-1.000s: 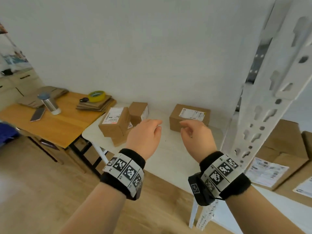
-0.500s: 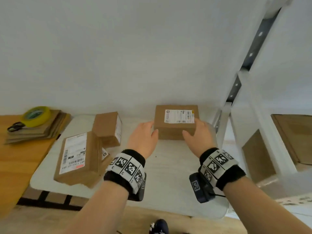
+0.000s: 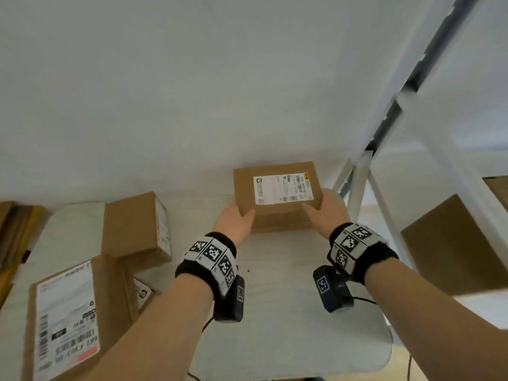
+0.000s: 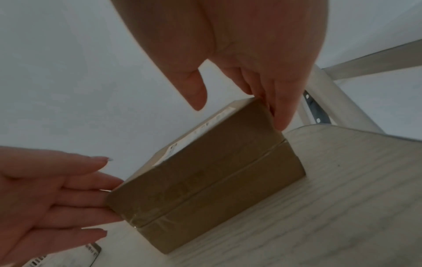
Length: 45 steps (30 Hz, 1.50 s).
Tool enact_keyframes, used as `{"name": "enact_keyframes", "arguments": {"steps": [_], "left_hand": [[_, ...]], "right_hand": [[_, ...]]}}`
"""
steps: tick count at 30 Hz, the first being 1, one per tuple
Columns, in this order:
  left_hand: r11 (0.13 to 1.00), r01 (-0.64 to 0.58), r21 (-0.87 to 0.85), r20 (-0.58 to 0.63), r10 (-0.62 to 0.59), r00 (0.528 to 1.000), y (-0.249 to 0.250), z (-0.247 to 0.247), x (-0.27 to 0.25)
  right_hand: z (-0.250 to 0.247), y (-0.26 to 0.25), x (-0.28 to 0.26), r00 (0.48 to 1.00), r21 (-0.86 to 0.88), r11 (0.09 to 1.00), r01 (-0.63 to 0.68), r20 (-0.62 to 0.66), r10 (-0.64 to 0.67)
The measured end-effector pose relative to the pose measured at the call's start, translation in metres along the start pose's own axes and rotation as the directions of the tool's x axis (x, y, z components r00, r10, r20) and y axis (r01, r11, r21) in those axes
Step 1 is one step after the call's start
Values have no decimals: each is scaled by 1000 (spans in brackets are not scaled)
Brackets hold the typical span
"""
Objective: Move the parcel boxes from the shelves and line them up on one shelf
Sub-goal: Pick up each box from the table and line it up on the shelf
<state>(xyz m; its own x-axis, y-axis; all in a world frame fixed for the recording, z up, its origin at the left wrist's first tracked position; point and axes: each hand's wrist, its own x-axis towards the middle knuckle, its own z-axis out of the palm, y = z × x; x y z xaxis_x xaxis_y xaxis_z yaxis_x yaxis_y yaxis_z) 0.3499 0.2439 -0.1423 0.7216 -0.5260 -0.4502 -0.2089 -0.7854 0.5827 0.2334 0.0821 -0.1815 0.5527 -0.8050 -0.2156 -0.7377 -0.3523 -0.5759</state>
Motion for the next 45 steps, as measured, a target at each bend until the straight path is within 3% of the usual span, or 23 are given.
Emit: {"name": "enact_keyframes", "arguments": {"steps": [5, 10, 14, 20, 25, 32, 39, 45], "left_hand": [[1000, -9, -18, -70, 8, 997, -3, 3, -17], [999, -42, -30, -262, 33, 965, 6, 2, -71], [993, -89, -74, -407, 51, 912, 19, 8, -134], [982, -152, -115, -565, 61, 823, 25, 24, -224], [975, -196, -104, -660, 80, 747, 27, 33, -285], [965, -248, -79, -734, 113, 670, 20, 33, -355], [901, -432, -32, -737, 271, 620, 18, 46, -430], [827, -553, -104, -681, 346, 645, 33, 73, -467]], "right_hand": [[-19, -19, -31, 1000, 206, 978, -24, -12, 27], [-45, -24, -76, 998, 403, 915, 14, -60, 11], [-71, -18, -122, 995, 460, 886, 51, -104, -4], [-115, 6, -191, 992, 528, 840, 124, -60, -109], [-145, 21, -248, 972, 656, 718, 231, -124, -199], [-173, 35, -320, 939, 673, 656, 342, -213, -271], [-187, 62, -389, 920, 635, 666, 391, -289, -264], [-223, 96, -429, 894, 685, 585, 435, -405, -192]]}}
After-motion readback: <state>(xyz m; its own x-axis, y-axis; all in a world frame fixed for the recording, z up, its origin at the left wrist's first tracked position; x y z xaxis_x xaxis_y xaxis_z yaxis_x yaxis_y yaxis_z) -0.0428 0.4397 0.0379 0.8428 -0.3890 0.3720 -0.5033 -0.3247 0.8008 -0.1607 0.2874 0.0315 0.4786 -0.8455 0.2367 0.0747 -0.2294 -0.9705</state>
